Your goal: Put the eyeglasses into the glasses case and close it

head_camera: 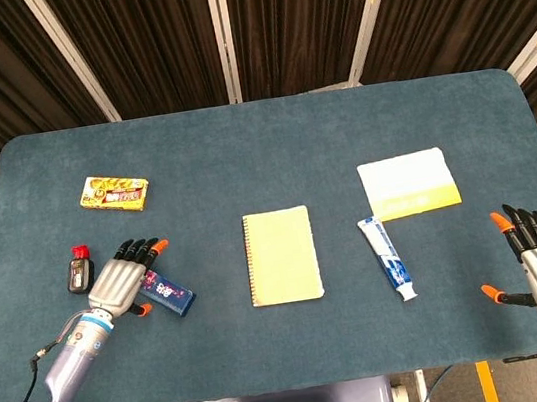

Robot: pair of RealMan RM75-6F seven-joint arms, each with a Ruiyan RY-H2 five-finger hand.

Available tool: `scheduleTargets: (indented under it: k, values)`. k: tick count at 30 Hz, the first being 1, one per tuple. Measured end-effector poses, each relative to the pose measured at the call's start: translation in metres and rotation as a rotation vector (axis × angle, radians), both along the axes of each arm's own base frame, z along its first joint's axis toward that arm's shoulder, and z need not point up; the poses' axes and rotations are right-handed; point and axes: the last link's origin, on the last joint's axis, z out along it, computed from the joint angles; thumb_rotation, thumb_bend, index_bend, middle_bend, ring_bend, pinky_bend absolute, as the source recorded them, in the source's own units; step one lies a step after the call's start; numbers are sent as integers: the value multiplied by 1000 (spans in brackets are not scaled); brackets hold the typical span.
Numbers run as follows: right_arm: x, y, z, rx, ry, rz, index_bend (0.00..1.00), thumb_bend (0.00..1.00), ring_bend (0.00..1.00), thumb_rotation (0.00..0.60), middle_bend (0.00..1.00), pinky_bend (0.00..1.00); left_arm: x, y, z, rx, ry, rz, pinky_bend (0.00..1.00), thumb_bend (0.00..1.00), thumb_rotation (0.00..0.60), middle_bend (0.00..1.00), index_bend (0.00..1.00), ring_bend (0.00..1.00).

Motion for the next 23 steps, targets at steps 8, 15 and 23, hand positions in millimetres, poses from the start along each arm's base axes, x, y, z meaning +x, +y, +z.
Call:
scheduleTargets:
  k: [8, 15, 23]
  values:
    - [3, 2, 1, -1, -7, 12, 0, 0, 0, 600, 0, 0, -7, -10, 54, 195, -13, 1, 0, 22, 600, 0, 0, 0]
    - [6, 3, 2, -4, -11, 27, 0, 0, 0, 600, 0, 0, -11, -54, 107, 465, -15, 54, 0, 24, 600, 0, 0, 0]
    - [9, 7, 6, -11, -17, 47, 0, 0, 0, 600, 0, 0, -31, -109, 136, 564, -53, 179, 0, 52, 600, 0, 0, 0]
